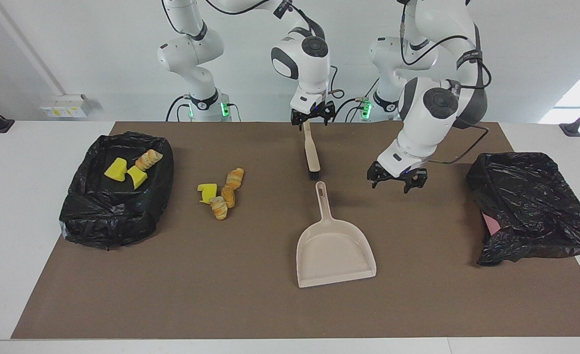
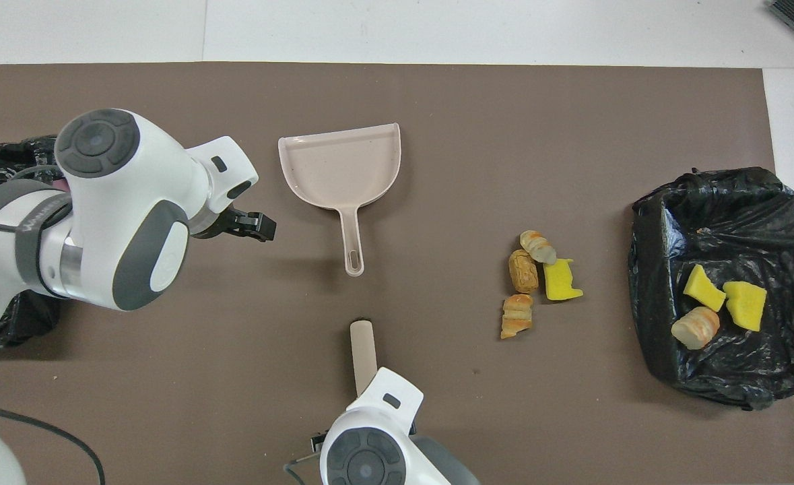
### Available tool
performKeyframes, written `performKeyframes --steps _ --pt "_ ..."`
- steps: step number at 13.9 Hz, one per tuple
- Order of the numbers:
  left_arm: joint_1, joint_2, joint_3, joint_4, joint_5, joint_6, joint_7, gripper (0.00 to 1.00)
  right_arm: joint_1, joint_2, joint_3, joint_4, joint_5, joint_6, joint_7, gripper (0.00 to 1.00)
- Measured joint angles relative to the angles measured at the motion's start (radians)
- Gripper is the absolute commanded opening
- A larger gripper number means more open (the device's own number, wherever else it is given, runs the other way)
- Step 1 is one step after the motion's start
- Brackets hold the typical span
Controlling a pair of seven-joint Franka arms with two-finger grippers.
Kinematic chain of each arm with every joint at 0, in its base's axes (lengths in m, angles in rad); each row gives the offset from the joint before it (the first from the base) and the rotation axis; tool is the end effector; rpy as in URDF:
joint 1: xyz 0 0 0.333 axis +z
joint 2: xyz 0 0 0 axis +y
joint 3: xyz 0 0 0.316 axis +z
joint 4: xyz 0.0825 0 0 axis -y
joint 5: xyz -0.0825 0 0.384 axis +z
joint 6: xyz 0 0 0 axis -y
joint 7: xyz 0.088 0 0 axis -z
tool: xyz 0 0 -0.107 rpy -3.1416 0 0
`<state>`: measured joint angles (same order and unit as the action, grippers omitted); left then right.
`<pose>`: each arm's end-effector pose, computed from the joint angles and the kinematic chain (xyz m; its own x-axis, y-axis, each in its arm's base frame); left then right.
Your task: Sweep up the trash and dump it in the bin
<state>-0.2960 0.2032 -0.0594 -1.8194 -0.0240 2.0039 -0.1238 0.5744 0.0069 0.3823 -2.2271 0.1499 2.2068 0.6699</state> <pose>0.5739 -0.2126 0.4240 0.9755 -0.2187 -0.0226 -0.2180 -0.9755 0.0310 0.2975 0.4306 0.3682 0.9752 0.1975 -0.0999 0.1906 -0.9788 -0.0743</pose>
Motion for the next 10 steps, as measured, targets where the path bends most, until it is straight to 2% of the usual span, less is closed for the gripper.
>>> performKeyframes --steps 2,5,6,7,8,9,10 --pt "-0.043 0.034 0.0 0.023 -0.006 0.026 -0.096 1.0 0.024 -0.02 0.0 -0.075 0.001 0.042 0.007 1.0" --pt "-0.137 0.085 -0.001 0.099 -0.007 0.03 -0.306 1.0 0.042 -0.037 0.0 -0.113 0.008 0.054 0.007 1.0" --pt "-0.161 0.1 -0.001 0.116 -0.007 0.03 -0.361 1.0 0.052 -0.037 0.0 -0.115 0.009 0.056 0.007 0.93" --pt "-0.177 0.115 -0.001 0.124 -0.007 0.031 -0.407 1.0 0.061 -0.037 0.0 -0.117 0.01 0.058 0.007 0.81" --pt "-0.188 0.131 -0.001 0.127 -0.007 0.046 -0.441 1.0 0.067 -0.037 0.0 -0.121 0.011 0.064 0.007 0.61" --pt "-0.196 0.146 0.0 0.128 -0.007 0.068 -0.464 1.0 0.072 -0.037 0.0 -0.126 0.011 0.074 0.007 0.36" --pt "-0.202 0.161 -0.001 0.128 -0.007 0.087 -0.482 1.0 0.078 -0.037 0.0 -0.131 0.012 0.075 0.007 0.21"
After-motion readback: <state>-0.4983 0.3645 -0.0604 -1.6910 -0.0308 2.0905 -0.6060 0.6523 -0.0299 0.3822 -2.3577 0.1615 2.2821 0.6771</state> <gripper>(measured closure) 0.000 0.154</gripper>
